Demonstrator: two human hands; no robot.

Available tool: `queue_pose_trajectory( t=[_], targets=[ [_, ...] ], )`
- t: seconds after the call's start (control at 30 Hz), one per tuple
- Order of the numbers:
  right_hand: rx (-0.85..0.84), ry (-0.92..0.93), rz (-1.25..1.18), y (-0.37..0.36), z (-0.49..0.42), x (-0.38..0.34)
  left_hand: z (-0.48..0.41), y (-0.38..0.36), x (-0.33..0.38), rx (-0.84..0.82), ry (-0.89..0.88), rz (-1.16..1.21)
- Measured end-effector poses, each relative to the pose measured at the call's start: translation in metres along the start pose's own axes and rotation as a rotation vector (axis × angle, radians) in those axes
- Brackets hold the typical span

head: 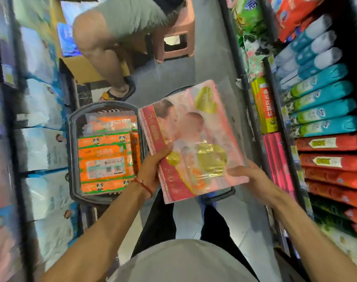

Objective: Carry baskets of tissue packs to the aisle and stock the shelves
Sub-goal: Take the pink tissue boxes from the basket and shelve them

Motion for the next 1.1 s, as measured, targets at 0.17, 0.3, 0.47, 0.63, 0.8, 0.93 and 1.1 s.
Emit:
queue_pose_trajectory(
  t=[0.17,0.3,0.47,0.63,0.8,0.93,1.1],
  targets=[
    [-0.202,0.022,0.216,0.005,0.018,-0.021,0.056,-0.013,-0.019,0.079,-0.226,0.047],
    [-0.263,0.106,0.243,-0.007,0.032,-0.044,0.101,-0.018,-0.039,0.198,-0.42,-0.027],
    [-0.31,0.216,0.297,-0.047,0.055,-0.066,0.167,-0.024,-0.064,0.322,-0.552,-0.061],
    [-0.439,0.309,0.45,-0.105,0.09,-0.072,0.243,-0.008,-0.081,0.459,-0.683,-0.011],
    [-0.641,0.407,0.561,-0.188,0.121,-0.069,0.325,0.029,-0.097,0.623,-0.826,0.111],
    [-0.773,0.487,0.668,-0.268,0.147,-0.061,0.387,0.067,-0.109,0.734,-0.917,0.215],
    [-0.961,0.554,0.724,-0.373,0.19,-0.044,0.477,0.121,-0.119,0.854,-1.056,0.262]
  ],
)
Point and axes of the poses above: each hand's wrist, its own z-axis away from the middle knuckle, its own y-axis out of the back of the hand, x = y × z, the point moved 1 cm from there along -z, towards the middle knuckle, and after that the axes turned 1 degree about z, right-handed, at the moved point
